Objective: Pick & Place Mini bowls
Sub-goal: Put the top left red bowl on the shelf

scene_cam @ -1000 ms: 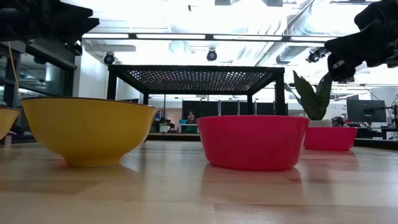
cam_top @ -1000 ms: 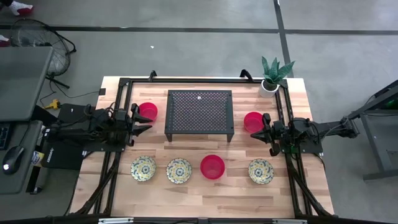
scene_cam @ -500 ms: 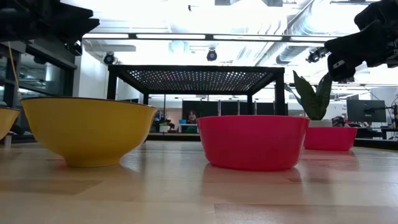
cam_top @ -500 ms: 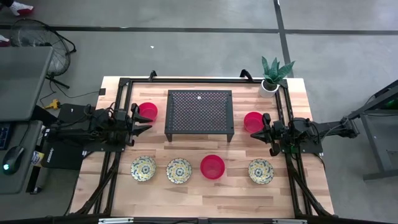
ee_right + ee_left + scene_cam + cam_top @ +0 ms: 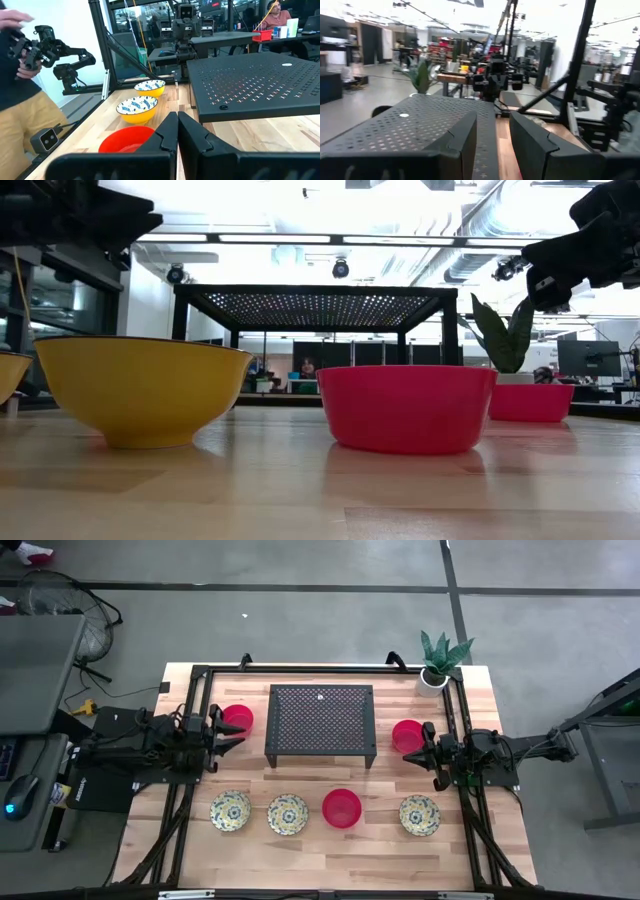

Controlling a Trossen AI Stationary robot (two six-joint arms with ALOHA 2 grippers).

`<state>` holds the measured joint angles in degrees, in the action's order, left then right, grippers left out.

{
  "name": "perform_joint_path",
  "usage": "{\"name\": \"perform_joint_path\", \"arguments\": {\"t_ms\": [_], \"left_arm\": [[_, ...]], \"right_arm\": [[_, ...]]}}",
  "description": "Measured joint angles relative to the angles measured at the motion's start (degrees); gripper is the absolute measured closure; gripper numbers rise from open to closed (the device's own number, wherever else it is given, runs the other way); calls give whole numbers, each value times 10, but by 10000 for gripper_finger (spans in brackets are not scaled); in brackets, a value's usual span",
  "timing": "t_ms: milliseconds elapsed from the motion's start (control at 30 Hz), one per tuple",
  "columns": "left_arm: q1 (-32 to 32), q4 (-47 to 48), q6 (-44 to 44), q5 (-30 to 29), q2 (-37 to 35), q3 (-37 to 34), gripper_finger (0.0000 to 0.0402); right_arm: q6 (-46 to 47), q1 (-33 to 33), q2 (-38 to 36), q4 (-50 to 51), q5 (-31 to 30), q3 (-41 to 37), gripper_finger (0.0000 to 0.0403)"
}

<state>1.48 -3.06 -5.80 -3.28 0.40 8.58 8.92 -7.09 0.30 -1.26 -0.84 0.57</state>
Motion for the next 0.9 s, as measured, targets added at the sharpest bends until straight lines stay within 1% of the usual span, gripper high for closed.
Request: {"name": "perform_joint_path", "arguments": {"t_ms": [200, 333, 400, 533, 667, 733, 800, 900], "left_arm": [[0, -8, 24, 10, 0, 0, 289], [0, -33, 44, 10, 0, 0, 289], [0, -28, 58, 9, 0, 6, 289], [0, 36, 97, 7, 14, 51, 289], [0, 113, 134, 5, 48, 118, 289], [0, 160, 146, -6, 68, 154, 289], [0, 215, 149, -25, 87, 189, 289], [0, 304, 146, -77, 117, 238, 289]], "right_arm": [[0, 0, 0, 0, 0, 0, 402], [0, 0, 0, 0, 0, 0, 402], [0, 0, 0, 0, 0, 0, 402], [0, 0, 0, 0, 0, 0, 402], [0, 0, 0, 0, 0, 0, 402], [0, 0, 0, 0, 0, 0, 402], [0, 0, 0, 0, 0, 0, 402], [0, 0, 0, 0, 0, 0, 402]]}}
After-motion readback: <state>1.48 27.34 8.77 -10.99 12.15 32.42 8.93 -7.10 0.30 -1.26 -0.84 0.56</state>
